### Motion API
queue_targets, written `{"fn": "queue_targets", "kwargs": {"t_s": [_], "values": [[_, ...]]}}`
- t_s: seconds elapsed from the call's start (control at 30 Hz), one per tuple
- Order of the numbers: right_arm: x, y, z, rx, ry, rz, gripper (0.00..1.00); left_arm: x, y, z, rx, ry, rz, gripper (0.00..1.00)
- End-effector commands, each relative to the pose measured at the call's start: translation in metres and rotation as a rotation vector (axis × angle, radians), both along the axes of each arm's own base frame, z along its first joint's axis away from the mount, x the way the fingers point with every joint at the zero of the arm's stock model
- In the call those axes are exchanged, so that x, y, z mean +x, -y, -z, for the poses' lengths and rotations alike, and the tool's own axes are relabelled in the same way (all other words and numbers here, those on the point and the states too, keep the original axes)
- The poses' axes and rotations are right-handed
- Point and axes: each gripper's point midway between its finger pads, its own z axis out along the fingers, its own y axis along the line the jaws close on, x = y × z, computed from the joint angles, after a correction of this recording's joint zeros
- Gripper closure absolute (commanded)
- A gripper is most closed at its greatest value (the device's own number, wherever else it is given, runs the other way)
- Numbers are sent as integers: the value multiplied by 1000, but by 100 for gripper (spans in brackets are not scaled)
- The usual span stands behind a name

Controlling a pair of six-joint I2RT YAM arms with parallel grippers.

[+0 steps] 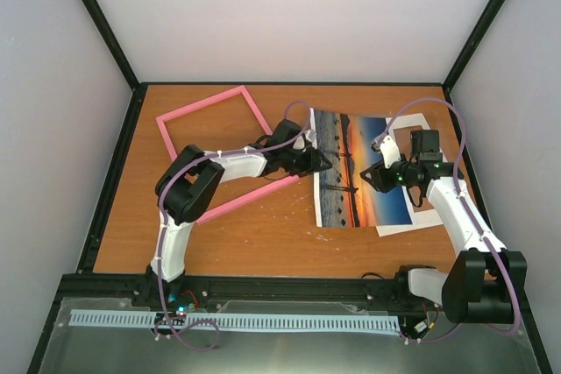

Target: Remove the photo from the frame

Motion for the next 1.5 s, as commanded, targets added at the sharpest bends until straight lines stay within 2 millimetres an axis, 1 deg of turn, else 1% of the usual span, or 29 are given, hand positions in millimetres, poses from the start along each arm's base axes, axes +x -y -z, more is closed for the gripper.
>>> {"fn": "queue_targets", "kwargs": {"t_s": [0.0, 0.17, 0.37, 0.47, 0.53, 0.57, 0.67, 0.77, 0.83, 0.93, 1.03, 1.1, 1.13, 1.17, 1.2, 1.33, 1.4, 1.47], "values": [[-1, -1, 5, -4, -6, -13, 53, -2, -16, 13, 118, -8, -36, 53], [0, -2, 5, -4, -7, -15, 53, -3, -29, 12, 166, 17, -66, 51], [-1, -2, 4, -5, -4, -14, 53, -4, -33, 1, 172, 65, -53, 51], [-2, -2, 3, -5, 1, -13, 53, -7, -36, -13, 178, 127, -19, 51], [-2, -2, 2, -3, 3, -11, 53, -7, -45, -22, 220, 175, -25, 50], [-2, -2, 1, -2, 3, -11, 53, -9, -52, -24, 248, 194, -25, 50], [-1, -2, -4, -1, 16, -8, 53, -9, -73, -41, 321, 277, -36, 48], [3, 2, -16, -13, 54, 11, 53, -7, -101, -61, 390, 346, -68, 46], [8, 4, -30, -23, 91, 31, 53, -4, -126, -77, 430, 379, -105, 44], [14, 9, -56, -27, 152, 68, 49, 3, -165, -107, 468, 436, -180, 41], [22, 14, -83, -10, 200, 143, 41, 8, -202, -136, 528, 521, -270, 35], [24, 16, -98, 10, 235, 175, 35, 7, -219, -151, 569, 587, -315, 29], [25, 16, -103, 18, 253, 186, 33, 4, -226, -154, 586, 616, -329, 25], [25, 19, -107, 23, 274, 211, 32, 1, -236, -154, 610, 636, -356, 21], [27, 22, -107, 26, 288, 238, 32, -1, -244, -155, 619, 648, -385, 18], [31, 33, -90, 44, 309, 345, 33, -11, -271, -137, 646, 645, -453, 13], [32, 41, -80, 70, 297, 429, 33, -16, -282, -132, 656, 677, -506, 10], [32, 50, -74, 69, 309, 497, 32, -22, -288, -133, 640, 698, -533, 9]]}}
